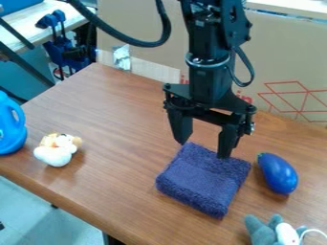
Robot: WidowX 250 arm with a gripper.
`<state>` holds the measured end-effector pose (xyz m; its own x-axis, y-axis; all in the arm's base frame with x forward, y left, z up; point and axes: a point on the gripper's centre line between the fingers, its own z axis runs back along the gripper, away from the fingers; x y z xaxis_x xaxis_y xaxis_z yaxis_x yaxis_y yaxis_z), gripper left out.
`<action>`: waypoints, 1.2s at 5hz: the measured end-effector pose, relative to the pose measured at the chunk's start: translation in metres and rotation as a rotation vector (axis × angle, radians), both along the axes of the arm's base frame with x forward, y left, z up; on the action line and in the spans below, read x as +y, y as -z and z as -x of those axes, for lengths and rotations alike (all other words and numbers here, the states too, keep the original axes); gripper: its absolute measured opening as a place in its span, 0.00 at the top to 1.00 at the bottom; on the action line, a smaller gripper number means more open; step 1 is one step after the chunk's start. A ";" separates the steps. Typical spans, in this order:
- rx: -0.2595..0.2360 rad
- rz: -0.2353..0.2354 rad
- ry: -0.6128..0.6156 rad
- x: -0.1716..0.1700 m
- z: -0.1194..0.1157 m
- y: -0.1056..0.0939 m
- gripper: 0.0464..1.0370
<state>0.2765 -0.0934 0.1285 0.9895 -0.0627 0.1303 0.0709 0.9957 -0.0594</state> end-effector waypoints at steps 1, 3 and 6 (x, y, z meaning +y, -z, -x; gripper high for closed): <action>0.028 -0.010 -0.007 0.002 0.003 0.008 0.03; -0.012 -0.045 -0.198 0.079 0.014 0.001 0.03; 0.070 -0.062 -0.321 0.170 0.025 0.029 0.03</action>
